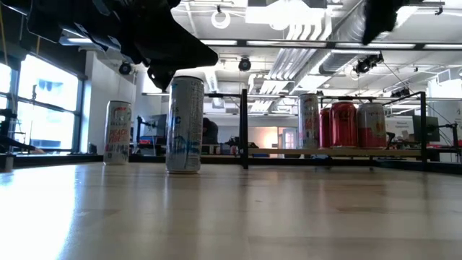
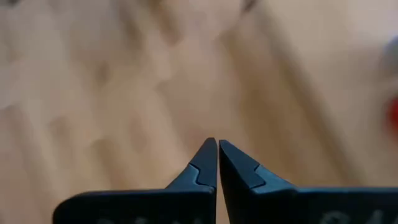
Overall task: Place canned beverage on shelf
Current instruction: Put the bottom arctic vibe soda can on the shelf
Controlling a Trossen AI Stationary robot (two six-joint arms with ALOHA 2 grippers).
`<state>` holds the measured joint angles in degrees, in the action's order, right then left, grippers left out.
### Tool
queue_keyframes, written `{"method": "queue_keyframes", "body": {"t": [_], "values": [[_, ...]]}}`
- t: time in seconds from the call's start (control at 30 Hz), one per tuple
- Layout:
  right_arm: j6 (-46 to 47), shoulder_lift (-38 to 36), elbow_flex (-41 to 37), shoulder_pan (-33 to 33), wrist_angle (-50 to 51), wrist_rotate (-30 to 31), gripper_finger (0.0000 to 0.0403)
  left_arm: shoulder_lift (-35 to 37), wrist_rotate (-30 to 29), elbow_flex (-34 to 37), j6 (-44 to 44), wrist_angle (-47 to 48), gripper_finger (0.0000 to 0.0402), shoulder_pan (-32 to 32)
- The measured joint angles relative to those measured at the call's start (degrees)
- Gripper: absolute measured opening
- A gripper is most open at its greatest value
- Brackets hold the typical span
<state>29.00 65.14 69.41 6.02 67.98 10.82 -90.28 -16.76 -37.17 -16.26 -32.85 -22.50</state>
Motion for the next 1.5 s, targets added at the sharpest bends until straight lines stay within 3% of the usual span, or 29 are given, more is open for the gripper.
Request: {"method": "queue_keyframes", "body": {"t": [0.3,0.53,0.73,0.9,1.0,1.23,1.5], "values": [[43.88,0.16,0.05,29.04,3.62,-3.77,0.0001,0.02,0.73,0.00,1.43,-0.52,0.0000,0.09],[65.55,4.37,0.08,41.19,3.59,-7.91,0.0049,0.02,0.64,0.00,1.36,-0.57,0.0000,0.09],[70.69,11.71,3.61,43.33,3.97,-14.38,0.0156,0.02,0.66,0.00,1.37,-1.59,0.0000,0.63],[71.69,18.25,10.22,44.28,4.41,-16.38,0.0255,0.02,0.66,0.00,0.93,-1.59,0.0000,0.70],[71.79,22.49,14.88,45.00,6.80,-17.50,0.0294,0.02,0.68,0.00,0.45,-1.52,0.0000,0.66],[73.11,30.82,23.03,47.75,10.46,-18.62,0.0312,0.02,0.71,0.00,0.42,-1.54,0.0000,0.20],[76.64,35.36,24.61,50.01,10.26,-17.96,0.0312,0.02,-0.31,0.00,0.40,-1.57,0.0000,-1.45]]}}
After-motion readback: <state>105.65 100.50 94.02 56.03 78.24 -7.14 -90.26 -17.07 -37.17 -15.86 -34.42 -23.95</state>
